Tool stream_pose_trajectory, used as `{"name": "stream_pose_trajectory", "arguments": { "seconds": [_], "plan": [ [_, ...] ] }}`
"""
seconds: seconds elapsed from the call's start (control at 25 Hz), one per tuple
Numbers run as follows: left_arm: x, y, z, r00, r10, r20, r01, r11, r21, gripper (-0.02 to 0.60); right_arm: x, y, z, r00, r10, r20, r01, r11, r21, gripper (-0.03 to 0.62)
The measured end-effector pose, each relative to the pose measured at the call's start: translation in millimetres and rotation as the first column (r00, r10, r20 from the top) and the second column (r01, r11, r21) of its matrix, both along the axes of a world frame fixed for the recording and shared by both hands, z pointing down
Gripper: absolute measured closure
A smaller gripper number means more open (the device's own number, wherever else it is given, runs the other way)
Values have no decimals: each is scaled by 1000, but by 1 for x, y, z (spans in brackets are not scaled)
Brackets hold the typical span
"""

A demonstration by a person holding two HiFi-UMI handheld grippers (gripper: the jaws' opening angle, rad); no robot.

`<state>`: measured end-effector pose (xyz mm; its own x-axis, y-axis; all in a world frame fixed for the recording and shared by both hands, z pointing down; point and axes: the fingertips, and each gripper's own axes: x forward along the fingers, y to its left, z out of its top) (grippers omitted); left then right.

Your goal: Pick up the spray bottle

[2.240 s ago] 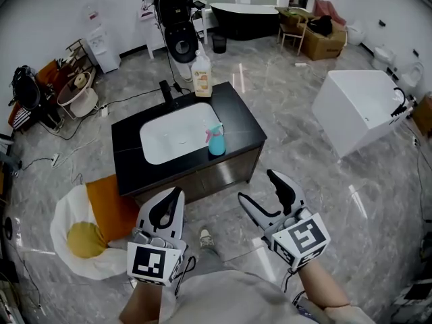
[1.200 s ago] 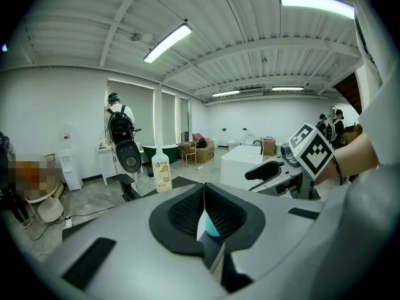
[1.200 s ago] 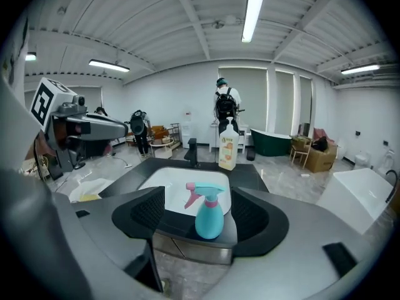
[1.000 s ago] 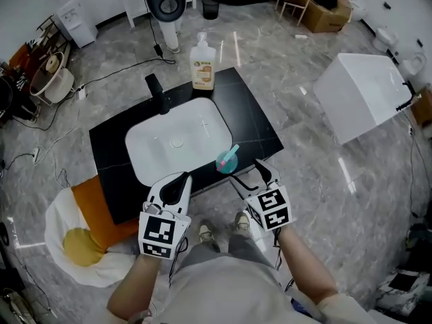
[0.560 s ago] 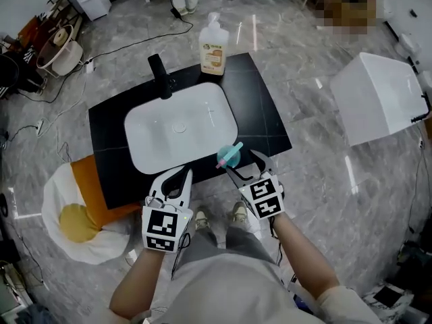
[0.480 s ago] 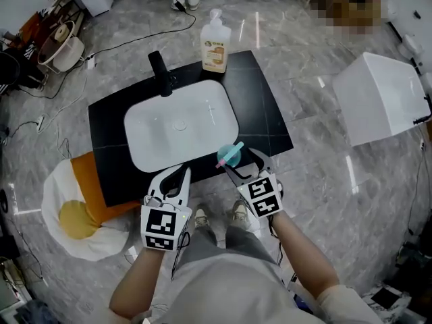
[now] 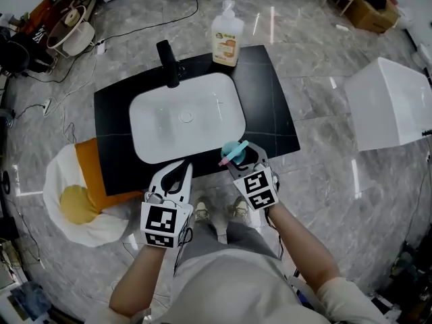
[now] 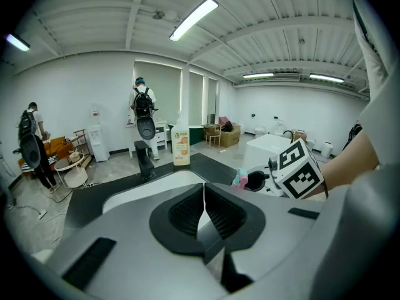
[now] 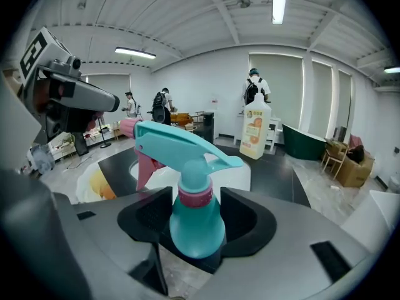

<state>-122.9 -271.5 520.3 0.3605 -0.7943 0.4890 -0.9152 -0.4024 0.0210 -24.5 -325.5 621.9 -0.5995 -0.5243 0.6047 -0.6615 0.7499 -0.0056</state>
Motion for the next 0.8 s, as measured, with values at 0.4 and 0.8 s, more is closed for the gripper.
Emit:
{"name": "stream_pose_trajectory", "arguments": {
  "seconds": [0.4,0.8],
  "plan": [
    [-3,12,-13,1000,2,3,-2,1000,15,558,0,-7,-35,999,-18,31,16,999,42,400],
    [-6,4,-91,994,53,100,-72,978,194,558,16,-5,-164,996,-13,85,-5,979,202,410]
  ]
}}
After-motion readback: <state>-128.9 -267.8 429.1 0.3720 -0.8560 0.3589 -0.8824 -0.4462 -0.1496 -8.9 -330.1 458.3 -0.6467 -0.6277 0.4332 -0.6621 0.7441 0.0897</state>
